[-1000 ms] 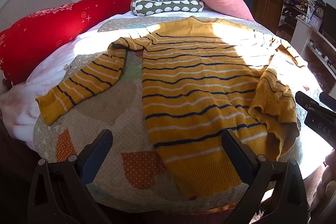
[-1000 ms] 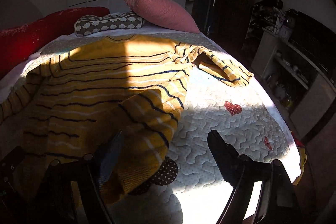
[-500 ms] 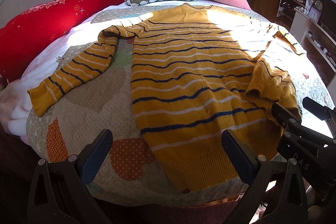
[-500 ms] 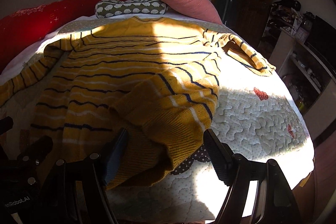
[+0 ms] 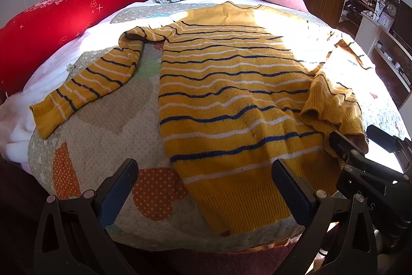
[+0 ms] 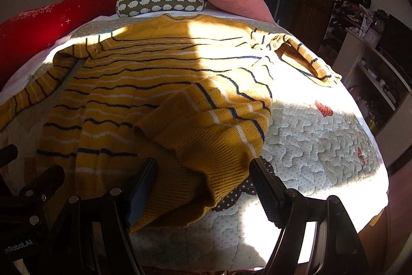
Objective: Fold small clothes
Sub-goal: 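Grasp the sweater sleeve with the right gripper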
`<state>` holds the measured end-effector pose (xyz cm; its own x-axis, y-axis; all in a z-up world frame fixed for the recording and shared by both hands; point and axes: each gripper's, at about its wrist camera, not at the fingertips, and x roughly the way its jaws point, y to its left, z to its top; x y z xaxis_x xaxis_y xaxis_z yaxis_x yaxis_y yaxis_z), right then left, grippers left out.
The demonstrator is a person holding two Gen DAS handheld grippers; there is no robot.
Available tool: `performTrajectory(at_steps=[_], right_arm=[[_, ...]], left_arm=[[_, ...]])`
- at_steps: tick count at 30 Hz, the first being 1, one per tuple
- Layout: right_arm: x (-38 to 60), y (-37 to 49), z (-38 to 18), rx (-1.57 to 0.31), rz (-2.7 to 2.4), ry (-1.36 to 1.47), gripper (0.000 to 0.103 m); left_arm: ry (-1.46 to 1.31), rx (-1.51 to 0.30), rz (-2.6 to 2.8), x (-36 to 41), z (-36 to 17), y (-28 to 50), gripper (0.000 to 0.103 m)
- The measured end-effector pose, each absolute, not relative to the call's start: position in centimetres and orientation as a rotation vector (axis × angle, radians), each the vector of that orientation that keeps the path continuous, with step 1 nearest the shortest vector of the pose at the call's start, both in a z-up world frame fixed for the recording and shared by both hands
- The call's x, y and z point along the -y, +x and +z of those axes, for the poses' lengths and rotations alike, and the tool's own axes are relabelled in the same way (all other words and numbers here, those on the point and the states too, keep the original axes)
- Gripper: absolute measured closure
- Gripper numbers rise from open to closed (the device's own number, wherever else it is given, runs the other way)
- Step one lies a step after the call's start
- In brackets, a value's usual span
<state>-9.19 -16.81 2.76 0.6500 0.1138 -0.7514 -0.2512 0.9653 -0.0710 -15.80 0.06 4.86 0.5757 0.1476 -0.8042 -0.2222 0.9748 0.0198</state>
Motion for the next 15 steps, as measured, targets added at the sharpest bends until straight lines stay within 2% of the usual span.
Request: performTrajectory(at_steps=[15], right_arm=[[16.74, -8.92, 2.45, -0.864, 0.210, -0.173, 0.026]], left_arm=[[-0.099, -0.941, 0.215, -0.31, 4.71, -15.70, 0.000]])
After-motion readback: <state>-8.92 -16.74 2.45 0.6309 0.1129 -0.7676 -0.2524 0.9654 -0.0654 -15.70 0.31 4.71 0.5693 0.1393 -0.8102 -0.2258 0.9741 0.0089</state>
